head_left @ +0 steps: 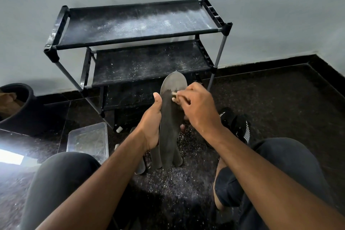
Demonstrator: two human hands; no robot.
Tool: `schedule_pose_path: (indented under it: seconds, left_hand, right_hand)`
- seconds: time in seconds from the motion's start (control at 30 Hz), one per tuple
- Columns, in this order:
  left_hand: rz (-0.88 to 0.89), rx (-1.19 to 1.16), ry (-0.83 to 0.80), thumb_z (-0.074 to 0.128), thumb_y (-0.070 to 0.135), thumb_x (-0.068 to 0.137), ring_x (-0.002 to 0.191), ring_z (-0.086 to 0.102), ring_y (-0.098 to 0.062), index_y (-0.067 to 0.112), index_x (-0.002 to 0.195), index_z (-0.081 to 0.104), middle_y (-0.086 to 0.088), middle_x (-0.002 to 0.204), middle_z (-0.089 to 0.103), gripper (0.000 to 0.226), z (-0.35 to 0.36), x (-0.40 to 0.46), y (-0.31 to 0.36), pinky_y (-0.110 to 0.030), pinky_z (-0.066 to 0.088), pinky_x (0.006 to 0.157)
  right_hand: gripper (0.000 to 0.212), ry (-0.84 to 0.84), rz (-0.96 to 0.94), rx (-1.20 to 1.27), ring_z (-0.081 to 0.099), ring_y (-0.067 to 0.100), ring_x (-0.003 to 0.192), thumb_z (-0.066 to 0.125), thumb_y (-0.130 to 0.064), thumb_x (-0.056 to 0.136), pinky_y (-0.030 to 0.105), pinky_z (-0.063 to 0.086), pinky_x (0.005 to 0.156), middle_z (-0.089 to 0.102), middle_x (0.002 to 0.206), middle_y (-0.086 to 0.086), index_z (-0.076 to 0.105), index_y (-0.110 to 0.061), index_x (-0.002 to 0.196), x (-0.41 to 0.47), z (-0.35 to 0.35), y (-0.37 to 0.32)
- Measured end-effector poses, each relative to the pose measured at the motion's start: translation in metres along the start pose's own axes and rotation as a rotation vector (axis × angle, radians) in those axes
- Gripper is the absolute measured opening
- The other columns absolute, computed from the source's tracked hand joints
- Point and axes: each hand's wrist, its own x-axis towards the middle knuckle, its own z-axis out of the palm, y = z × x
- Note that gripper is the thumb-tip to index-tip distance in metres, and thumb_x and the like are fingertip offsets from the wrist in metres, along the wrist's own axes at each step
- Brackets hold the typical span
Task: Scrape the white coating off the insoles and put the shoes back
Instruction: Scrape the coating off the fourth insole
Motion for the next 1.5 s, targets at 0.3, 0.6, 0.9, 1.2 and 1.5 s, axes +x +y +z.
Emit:
schedule_pose_path:
  seconds: [0.3, 0.6, 0.9, 1.2, 1.5]
  left_hand:
    - [0.017, 0.003, 0.061, 0.031, 0.078, 0.094, 0.091, 0.064, -0.029, 0.006, 0.136, 0.065, -0.02, 0.12, 0.069, 0.09, -0.005, 0.002, 0.002, -0.039, 0.055, 0.078]
    - [0.098, 0.326, 0.308, 0.03, 0.07, 0.101, 0.09, 0.078, -0.019, 0.012, 0.11, 0.077, -0.008, 0.1, 0.08, 0.075, 0.001, -0.008, 0.01, -0.031, 0.062, 0.076]
    - [0.122, 0.284, 0.283, 0.031, 0.068, 0.101, 0.095, 0.077, -0.019, 0.012, 0.113, 0.075, -0.007, 0.102, 0.08, 0.072, 0.003, -0.012, 0.017, -0.038, 0.059, 0.091]
    - [0.118, 0.294, 0.296, 0.035, 0.068, 0.1, 0.093, 0.074, -0.024, 0.009, 0.11, 0.076, -0.019, 0.11, 0.076, 0.072, 0.003, -0.013, 0.017, -0.037, 0.063, 0.081]
    - [0.14, 0.41, 0.273, 0.032, 0.067, 0.102, 0.109, 0.073, -0.031, 0.009, 0.113, 0.076, -0.016, 0.111, 0.077, 0.074, 0.005, -0.011, 0.009, -0.05, 0.056, 0.102]
  right_hand:
    - [0.006, -0.015, 0.092, 0.094, 0.062, 0.006, 0.061, 0.072, -0.011, 0.089, 0.01, 0.051, 0.053, 0.061, 0.09, 0.0, 0.077, -0.006, 0.089, 0.005, -0.007, -0.001]
    - [0.008, -0.228, -0.051, -0.025, 0.062, 0.016, 0.081, 0.072, -0.016, 0.086, 0.033, 0.054, 0.073, 0.067, 0.083, 0.001, 0.079, -0.014, 0.083, -0.007, 0.008, -0.007]
    - [0.015, -0.13, 0.028, 0.125, 0.062, 0.008, 0.079, 0.079, -0.01, 0.081, 0.013, 0.049, 0.069, 0.063, 0.094, 0.002, 0.075, -0.008, 0.096, -0.001, 0.001, -0.001]
    - [0.013, -0.185, -0.073, -0.02, 0.061, 0.013, 0.082, 0.07, -0.012, 0.092, 0.016, 0.05, 0.074, 0.059, 0.095, 0.004, 0.076, -0.003, 0.097, -0.002, 0.008, 0.004]
    - [0.01, -0.127, -0.019, 0.004, 0.062, 0.012, 0.08, 0.072, -0.011, 0.088, 0.02, 0.052, 0.073, 0.064, 0.092, 0.003, 0.079, -0.009, 0.094, 0.005, -0.001, 0.006]
